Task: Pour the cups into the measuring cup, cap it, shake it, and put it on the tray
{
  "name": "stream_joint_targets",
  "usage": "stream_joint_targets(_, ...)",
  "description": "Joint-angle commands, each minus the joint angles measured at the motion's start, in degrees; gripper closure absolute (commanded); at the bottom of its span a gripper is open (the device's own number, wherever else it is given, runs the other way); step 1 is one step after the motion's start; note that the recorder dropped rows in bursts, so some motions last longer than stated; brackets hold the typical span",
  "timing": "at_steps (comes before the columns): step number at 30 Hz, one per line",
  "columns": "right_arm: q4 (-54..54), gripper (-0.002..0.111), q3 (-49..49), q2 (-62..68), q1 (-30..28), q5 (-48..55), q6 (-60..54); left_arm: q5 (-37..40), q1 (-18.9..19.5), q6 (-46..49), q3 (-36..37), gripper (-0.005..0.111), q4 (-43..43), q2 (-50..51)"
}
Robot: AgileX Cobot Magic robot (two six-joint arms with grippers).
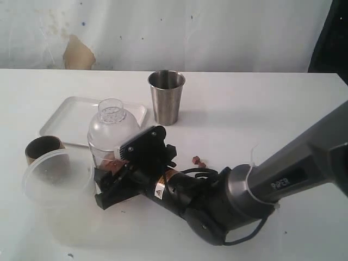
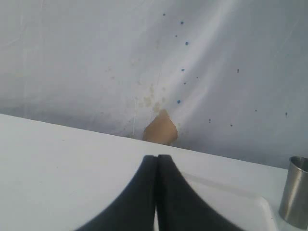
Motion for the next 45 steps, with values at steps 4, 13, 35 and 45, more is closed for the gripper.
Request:
stream_joint_targets(4,0.0,0.108,1.07,-5.17,-0.62,1.84,-4.84,-0.57,0.12,0.12,0.31,0.107,0.14,-0.35)
stream_joint_targets(13,39.06,0.108,3.42,-24.53,-3.43,8.0,-40.59,-0.57,0.12,0.12,0.31,0.107,0.14,-0.35)
stream_joint_targets(35,55.31,0.108,2.6,-35.61,-9.85,34.27,-33.12,-0.57,0.25,0.12,0.31,0.107,0.14,-0.35)
stream_joint_targets(45,45.03,0.108,4.63,-36.59,-12.36,33.54,-16.09,-0.57,0.25,0.12,0.31,0.107,0.14,-0.35)
